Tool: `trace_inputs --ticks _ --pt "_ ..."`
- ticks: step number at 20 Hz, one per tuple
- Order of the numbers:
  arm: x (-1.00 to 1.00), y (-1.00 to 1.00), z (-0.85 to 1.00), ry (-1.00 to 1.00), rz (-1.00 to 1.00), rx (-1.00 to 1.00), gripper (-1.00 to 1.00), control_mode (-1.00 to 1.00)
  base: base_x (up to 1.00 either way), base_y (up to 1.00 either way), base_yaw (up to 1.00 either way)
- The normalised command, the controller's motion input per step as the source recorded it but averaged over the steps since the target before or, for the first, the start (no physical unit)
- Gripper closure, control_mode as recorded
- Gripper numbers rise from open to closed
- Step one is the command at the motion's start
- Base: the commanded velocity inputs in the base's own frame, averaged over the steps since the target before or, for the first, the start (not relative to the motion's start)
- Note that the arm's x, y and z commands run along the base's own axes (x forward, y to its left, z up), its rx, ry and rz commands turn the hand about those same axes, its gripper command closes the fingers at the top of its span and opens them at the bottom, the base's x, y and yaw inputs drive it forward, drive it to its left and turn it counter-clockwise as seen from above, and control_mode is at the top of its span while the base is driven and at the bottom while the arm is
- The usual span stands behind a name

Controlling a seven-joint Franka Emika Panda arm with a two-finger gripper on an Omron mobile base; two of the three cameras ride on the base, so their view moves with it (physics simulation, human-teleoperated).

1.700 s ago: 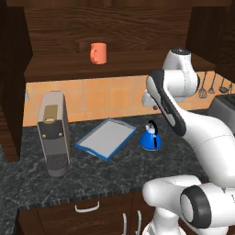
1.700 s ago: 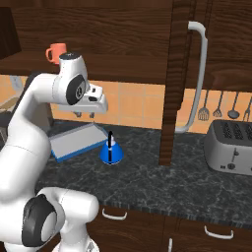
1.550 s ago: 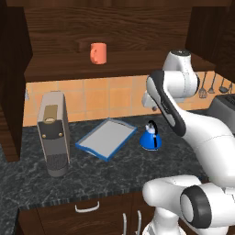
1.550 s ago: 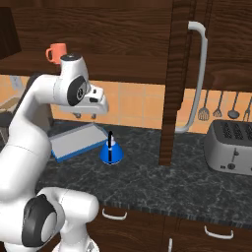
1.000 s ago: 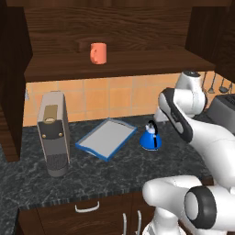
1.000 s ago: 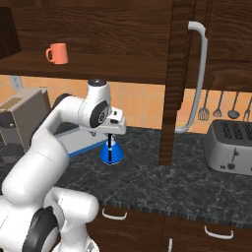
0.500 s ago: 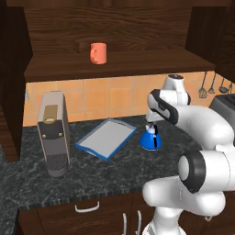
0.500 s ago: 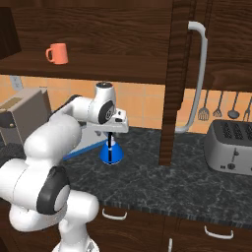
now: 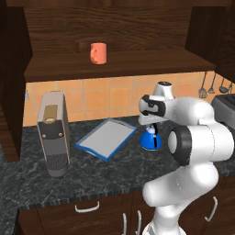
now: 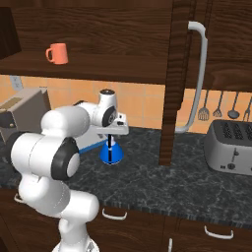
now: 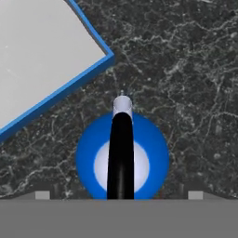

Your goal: Pick the kettle from the counter and place it on the tray. Then pick the mug from the cabinet and place it on the tray. Then close the cabinet doors.

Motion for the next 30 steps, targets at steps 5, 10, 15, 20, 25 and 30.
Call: trace_inputs --ticks 5,10,15,20,25,30 --pt "0.29 0.0 -0.18 0.05 0.0 0.0 -1.0 -1.0 0.0 0.0 0.0" --pt "0.03 0.0 -0.01 0.01 0.0 0.0 1.0 -1.0 0.0 0.0 0.0" --pt "0.0 0.0 -0.06 0.0 0.0 0.0 1.0 -1.0 0.0 0.0 0.0" --pt "-0.13 0.0 -0.13 -0.06 0.0 0.0 1.0 -1.0 0.0 0.0 0.0" --pt "-0.32 0.0 0.0 -0.15 0.0 0.01 1.0 -1.0 0.0 0.0 0.0" --pt "-0.47 0.01 0.0 -0.25 0.0 0.01 1.0 -1.0 0.0 0.0 0.0"
